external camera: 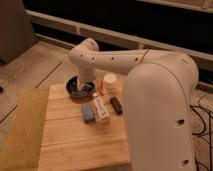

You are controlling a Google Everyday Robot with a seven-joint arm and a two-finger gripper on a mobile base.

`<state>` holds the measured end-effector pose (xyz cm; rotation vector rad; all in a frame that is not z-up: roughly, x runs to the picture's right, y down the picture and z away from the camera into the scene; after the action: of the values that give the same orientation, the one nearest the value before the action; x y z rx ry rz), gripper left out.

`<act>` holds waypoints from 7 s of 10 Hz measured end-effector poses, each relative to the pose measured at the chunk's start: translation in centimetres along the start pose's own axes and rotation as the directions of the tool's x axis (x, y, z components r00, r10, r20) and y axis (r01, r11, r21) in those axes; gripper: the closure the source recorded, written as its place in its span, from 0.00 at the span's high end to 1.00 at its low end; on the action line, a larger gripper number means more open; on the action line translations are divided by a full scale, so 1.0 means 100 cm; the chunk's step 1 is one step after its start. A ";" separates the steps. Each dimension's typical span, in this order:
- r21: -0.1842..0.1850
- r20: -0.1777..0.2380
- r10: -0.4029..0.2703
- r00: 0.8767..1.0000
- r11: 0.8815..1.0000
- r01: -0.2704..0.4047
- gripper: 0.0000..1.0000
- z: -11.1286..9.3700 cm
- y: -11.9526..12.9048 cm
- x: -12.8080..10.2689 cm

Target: Drag the ceramic bowl in a circle

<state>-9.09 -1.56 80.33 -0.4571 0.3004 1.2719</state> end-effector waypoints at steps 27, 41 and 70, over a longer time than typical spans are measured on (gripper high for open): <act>-0.094 -0.074 -0.048 0.996 0.995 0.041 0.19 0.159 -0.042 -0.078; -0.175 0.015 -0.091 0.996 0.980 0.092 0.14 0.121 -0.009 -0.104; -0.167 -0.097 -0.116 0.989 0.981 0.099 0.14 0.123 -0.008 -0.066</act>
<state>-10.53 -1.31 94.18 -0.6726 0.2596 1.1728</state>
